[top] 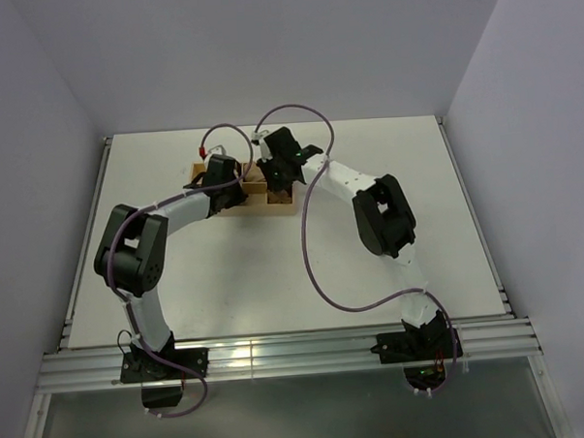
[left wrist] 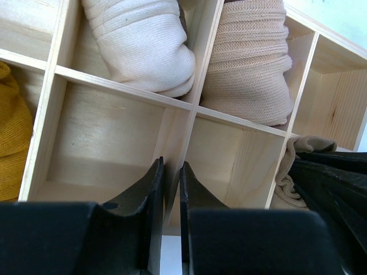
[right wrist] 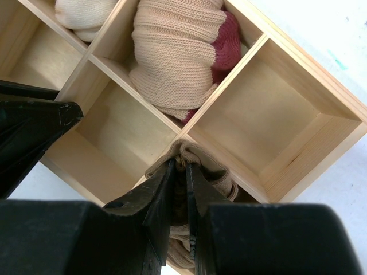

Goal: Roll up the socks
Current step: Place the sock in the storage box.

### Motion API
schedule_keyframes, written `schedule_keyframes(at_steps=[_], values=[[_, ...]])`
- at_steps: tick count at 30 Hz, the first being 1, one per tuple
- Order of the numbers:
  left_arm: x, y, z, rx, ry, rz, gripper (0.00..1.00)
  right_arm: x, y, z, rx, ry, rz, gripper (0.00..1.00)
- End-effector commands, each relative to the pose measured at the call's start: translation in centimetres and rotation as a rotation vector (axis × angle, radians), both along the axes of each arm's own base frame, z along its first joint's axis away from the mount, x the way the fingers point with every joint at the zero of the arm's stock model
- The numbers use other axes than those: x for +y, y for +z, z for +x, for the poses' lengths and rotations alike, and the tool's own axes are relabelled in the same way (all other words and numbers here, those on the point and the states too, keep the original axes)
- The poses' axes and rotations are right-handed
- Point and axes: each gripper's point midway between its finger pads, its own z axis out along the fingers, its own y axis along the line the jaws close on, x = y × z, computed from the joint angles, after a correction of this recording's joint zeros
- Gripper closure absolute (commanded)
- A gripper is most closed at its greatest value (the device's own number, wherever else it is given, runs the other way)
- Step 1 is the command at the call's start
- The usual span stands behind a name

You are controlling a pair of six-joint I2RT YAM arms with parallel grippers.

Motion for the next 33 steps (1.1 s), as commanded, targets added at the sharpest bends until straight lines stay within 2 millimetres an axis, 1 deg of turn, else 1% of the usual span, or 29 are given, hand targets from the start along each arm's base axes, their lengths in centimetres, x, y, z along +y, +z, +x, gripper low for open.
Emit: schedule_keyframes(at_steps=[1,6,11,17,21,23,24,26,27,29,30,33], values=[[-0.7,0.8,-0.9,0.004,0.010,-0.065,1.00,-3.4,-8.4,-10.2,0.377,0.014,-0.242,0.78],[-0.9,1.0,-1.2,0.002,0.005,-0.077,1.00,-2.9,-8.6,-10.6,0.396,-0.004,-0.245,0.78],[-0.8,1.7,-1.4,-0.014,0.007,-0.082,1.00,-2.8,-9.5,-12.0,0.430,-0.009,-0.277,0.74],[-1.1,2.1,-1.4,-0.020,0.001,-0.100,1.00,-3.3,-12.4,-13.3,0.463,-0.015,-0.327,0.73],[-1.1,1.8,-1.5,-0.014,-0.001,-0.103,0.99,-3.6,-13.2,-13.5,0.468,-0.015,-0.340,0.73],[-0.9,1.4,-1.6,-0.006,0.007,-0.090,1.00,-3.3,-12.6,-13.2,0.443,-0.012,-0.322,0.72],[-0.8,1.3,-1.7,-0.002,0.010,-0.085,1.00,-3.1,-11.4,-12.7,0.406,-0.013,-0.300,0.72],[-0.5,1.3,-1.6,-0.002,0.022,-0.076,1.00,-2.8,-9.8,-11.9,0.357,-0.011,-0.282,0.72],[-0.4,1.1,-1.7,0.007,0.023,-0.068,1.00,-2.3,-7.8,-11.4,0.317,-0.007,-0.243,0.72],[-0.2,1.0,-1.6,0.010,0.030,-0.057,1.00,-1.8,-5.9,-10.9,0.273,0.006,-0.205,0.71],[-0.2,0.9,-1.6,0.012,0.034,-0.054,1.00,-1.3,-4.1,-10.5,0.237,0.010,-0.169,0.71],[0.1,0.7,-1.7,0.016,0.042,-0.042,1.00,-0.9,-1.4,-9.8,0.177,0.016,-0.129,0.70]])
